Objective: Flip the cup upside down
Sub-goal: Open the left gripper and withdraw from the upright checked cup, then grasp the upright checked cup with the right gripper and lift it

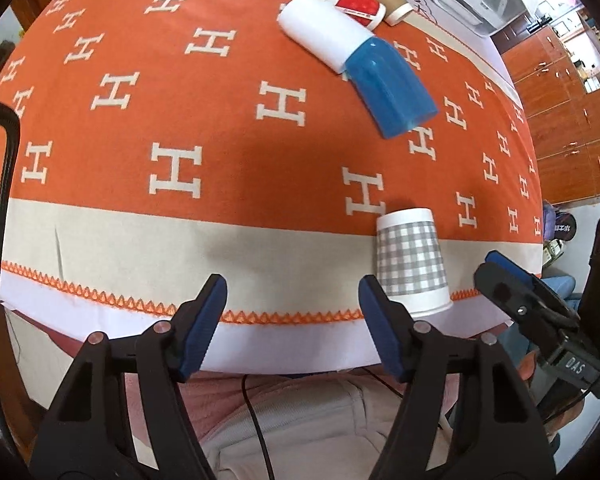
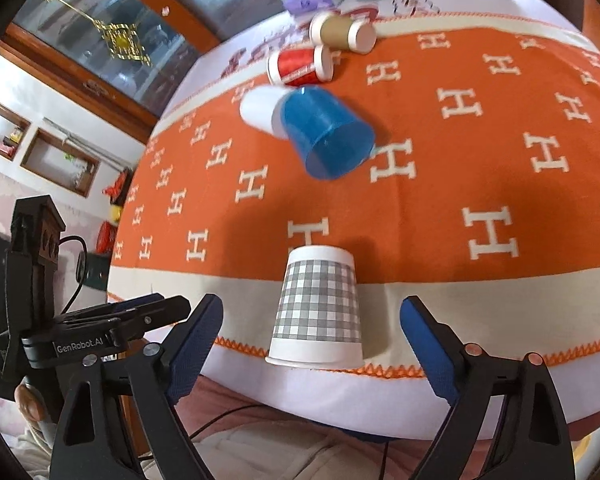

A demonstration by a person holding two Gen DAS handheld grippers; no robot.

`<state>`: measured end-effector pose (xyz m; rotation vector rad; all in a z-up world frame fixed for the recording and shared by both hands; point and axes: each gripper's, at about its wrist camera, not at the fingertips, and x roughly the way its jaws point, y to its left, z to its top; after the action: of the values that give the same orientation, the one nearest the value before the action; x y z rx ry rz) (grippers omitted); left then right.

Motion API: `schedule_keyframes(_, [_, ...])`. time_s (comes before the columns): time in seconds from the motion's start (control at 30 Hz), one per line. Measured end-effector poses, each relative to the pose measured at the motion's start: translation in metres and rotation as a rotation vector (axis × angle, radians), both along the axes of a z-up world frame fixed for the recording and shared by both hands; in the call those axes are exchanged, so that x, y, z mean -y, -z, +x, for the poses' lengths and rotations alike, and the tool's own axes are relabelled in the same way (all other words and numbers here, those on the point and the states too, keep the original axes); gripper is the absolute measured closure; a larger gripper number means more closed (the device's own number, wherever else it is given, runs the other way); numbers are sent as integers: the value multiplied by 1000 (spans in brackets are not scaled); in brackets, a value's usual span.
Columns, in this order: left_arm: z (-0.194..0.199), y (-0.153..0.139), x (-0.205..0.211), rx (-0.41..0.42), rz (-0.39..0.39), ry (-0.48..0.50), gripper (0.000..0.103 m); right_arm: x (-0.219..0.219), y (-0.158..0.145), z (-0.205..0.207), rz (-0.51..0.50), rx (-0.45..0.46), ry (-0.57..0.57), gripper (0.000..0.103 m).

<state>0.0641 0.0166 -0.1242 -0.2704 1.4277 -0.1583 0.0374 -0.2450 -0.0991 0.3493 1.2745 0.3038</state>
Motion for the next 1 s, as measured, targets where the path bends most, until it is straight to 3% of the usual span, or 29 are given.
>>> schedule_keyframes(0.23, [5,21,-2,-12,-4,27,50,-13,29,24,4,-131,-46,15])
schedule_keyframes(0.57, [15,37,0,-14,-13,56,51,-31,68,49,-14,-294,-111,22])
schedule_keyframes(0.63, [17,42,0,-22,-13,61,51,-34,76,51,-12,-317,-120,32])
schedule_keyframes(0.73, [19,47,0,-37,-13,60,51,-36,90,53,16,-366,-127,38])
schedule_keyframes(1.0, [24,49,3,-28,7,76,51,-35,88,52,41,-338,-128,41])
